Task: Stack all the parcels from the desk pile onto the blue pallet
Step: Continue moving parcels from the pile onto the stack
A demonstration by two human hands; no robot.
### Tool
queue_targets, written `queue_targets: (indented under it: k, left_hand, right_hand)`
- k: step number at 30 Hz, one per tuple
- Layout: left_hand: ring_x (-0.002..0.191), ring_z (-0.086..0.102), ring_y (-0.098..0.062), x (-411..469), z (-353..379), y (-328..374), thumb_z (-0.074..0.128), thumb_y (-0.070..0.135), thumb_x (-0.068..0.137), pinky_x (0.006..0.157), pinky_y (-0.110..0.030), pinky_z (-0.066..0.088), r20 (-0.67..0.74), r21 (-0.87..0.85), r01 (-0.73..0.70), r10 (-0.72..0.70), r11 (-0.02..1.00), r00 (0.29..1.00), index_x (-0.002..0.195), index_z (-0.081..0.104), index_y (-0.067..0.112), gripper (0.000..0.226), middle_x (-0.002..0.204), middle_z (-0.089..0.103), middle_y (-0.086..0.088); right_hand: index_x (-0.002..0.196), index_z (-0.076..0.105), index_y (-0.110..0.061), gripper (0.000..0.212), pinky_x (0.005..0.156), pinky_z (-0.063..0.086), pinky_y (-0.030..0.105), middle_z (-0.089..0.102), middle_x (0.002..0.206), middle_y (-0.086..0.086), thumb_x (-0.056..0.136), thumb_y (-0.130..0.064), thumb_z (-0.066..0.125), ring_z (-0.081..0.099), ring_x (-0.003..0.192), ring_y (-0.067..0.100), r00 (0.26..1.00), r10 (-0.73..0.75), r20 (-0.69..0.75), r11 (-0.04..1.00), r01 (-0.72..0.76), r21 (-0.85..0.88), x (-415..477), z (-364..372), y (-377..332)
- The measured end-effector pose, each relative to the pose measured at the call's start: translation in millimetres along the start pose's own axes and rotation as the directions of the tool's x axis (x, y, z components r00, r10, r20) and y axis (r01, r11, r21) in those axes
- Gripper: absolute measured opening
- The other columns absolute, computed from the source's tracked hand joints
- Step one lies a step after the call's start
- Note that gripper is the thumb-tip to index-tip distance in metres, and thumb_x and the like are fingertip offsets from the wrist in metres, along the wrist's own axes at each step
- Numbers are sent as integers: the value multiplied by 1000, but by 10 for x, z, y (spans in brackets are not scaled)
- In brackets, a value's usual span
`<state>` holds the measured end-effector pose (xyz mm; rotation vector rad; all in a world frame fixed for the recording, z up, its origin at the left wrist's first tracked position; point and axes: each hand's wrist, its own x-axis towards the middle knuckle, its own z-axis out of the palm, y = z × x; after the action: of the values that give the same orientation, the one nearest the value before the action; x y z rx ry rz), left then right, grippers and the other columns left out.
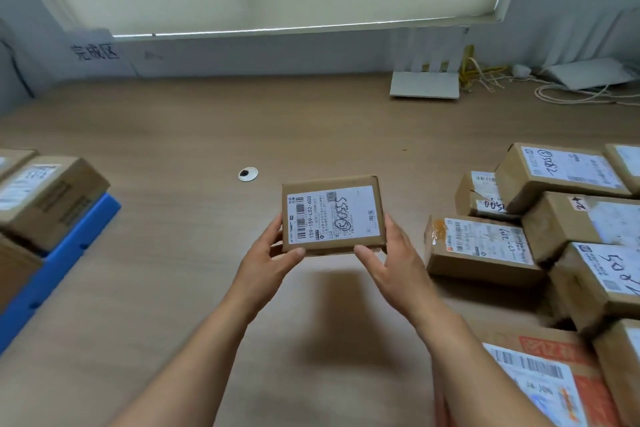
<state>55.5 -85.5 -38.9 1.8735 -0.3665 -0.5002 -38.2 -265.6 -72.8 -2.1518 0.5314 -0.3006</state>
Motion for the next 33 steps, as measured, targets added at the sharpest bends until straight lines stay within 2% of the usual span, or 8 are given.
queue_targets:
  k: [3, 7, 14, 18, 22, 26, 30, 33]
  left_hand:
    - [93, 60, 10, -188, -139, -32, 60, 7, 90, 74, -7, 45, -51, 40, -9, 11, 999, 999, 108, 41, 63, 62, 95, 61, 40]
    - [100, 62, 1, -370, -326, -100, 62, 7, 88, 81, -15, 46, -120, 47, -27, 33, 999, 992, 112, 41, 63, 64, 113, 61, 23]
    - [106, 60, -4, -673, -839, -258, 65, 14, 87, 82, -16, 46, -217, 30, -57, 62, 998, 974, 116, 38, 63, 63, 125, 56, 12]
    - [109, 58, -5, -909, -1274, -374, 66, 18, 87, 84, -18, 45, -264, 32, -63, 69, 997, 962, 119, 34, 61, 63, 128, 53, 11]
    - [109, 54, 0, -1219, -1751, -498, 66, 23, 87, 88, -20, 43, -321, 47, -48, 60, 998, 945, 123, 28, 61, 65, 126, 51, 17]
    - [107, 50, 2, -1547, -2212, -643, 64, 26, 88, 87, -18, 40, -369, 60, -26, 46, 998, 928, 140, 26, 48, 69, 122, 50, 21]
    - [111, 46, 0, -1818, -2647, -793, 64, 28, 88, 94, -27, 38, -404, 70, -26, 52, 997, 913, 135, 22, 54, 68, 122, 47, 24]
    - [114, 45, -1, -1982, -2949, -903, 64, 28, 88, 97, -28, 36, -432, 67, -30, 56, 997, 900, 141, 23, 47, 70, 125, 46, 21]
  right_hand:
    - [148, 23, -19, 71, 107, 33, 28, 41, 143, -1, 89, -35, 60, 38, 129, 11, 999, -44, 21, 998, 44, 40, -73, 126, -70]
    - [147, 28, -20, 70, 103, 41, 38, 45, 140, -2, 87, -38, 61, 44, 125, 13, 997, -78, 24, 995, 76, 61, -172, 278, -195]
    - [144, 35, -18, 68, 96, 45, 39, 51, 135, -1, 85, -38, 65, 49, 118, 15, 982, -184, -39, 982, 185, 22, -329, 609, -645]
    - [143, 36, -17, 69, 95, 46, 39, 52, 132, 0, 85, -38, 66, 50, 116, 15, 974, -223, -29, 974, 224, 31, -491, 918, -982]
    - [142, 39, -19, 77, 92, 48, 39, 55, 129, -2, 77, -56, 56, 52, 113, 15, 964, -267, 8, 963, 267, 27, -675, 1280, -1382]
    - [139, 43, -21, 71, 89, 49, 39, 57, 124, -5, 77, -52, 59, 53, 109, 13, 948, -318, 35, 948, 316, 41, -841, 1655, -1727]
    - [139, 43, -19, 64, 89, 49, 41, 57, 126, -3, 84, -38, 67, 52, 111, 15, 926, -373, 53, 928, 372, 34, -1000, 2028, -2021]
    - [139, 43, -18, 63, 89, 50, 41, 57, 127, -2, 84, -39, 65, 53, 110, 15, 908, -414, 67, 910, 413, 28, -1102, 2303, -2265]
